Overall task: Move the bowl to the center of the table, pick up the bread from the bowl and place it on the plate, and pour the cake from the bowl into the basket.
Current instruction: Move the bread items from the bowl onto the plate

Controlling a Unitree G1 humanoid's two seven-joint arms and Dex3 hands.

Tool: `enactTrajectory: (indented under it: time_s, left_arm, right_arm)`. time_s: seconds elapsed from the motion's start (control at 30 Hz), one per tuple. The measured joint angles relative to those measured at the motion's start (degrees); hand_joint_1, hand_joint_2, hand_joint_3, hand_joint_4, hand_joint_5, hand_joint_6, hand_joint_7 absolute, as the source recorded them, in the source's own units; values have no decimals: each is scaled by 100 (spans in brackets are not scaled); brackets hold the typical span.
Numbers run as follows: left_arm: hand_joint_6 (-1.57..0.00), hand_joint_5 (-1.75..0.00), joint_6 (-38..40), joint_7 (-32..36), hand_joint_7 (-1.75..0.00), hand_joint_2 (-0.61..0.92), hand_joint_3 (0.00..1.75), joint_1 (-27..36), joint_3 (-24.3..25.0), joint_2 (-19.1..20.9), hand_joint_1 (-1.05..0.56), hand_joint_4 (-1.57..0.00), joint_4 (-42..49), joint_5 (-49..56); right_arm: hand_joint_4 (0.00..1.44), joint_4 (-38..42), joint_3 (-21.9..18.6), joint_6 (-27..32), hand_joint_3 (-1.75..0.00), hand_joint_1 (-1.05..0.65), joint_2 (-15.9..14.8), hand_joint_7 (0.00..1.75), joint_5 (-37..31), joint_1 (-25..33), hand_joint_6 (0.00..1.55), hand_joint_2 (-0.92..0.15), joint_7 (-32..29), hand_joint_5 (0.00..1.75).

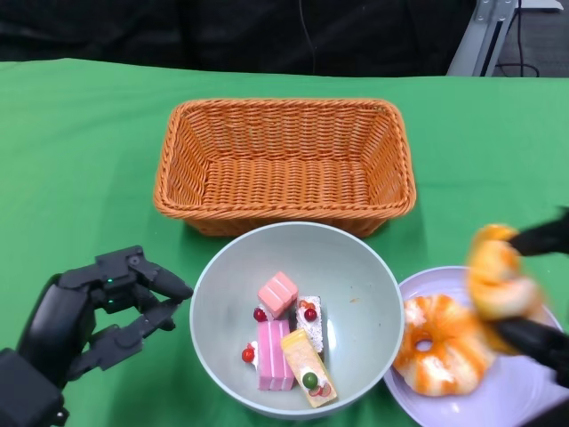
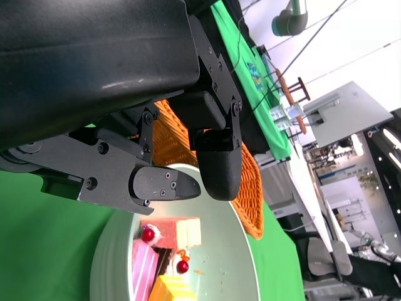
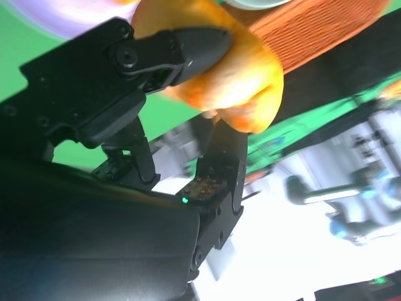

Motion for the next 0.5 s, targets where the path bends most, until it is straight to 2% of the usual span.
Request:
enactTrajectory:
  time_s: [0.1,0.5]
  left_arm:
    - [-80,-133,0,-1,-100,92,31,-17,9,34,-10,-78,8,-45]
    - [-81,-134,-3,-36,-99,92,28,-46,21,51,-13,-77,97,-102]
  right_arm:
    - [87,140,-220,-138,-59,-10,-20,123,44,230,75,-68,-130,175]
    - [81,675,-356,-374,-56,-10,-15,121,21,368,75,-68,-502,175]
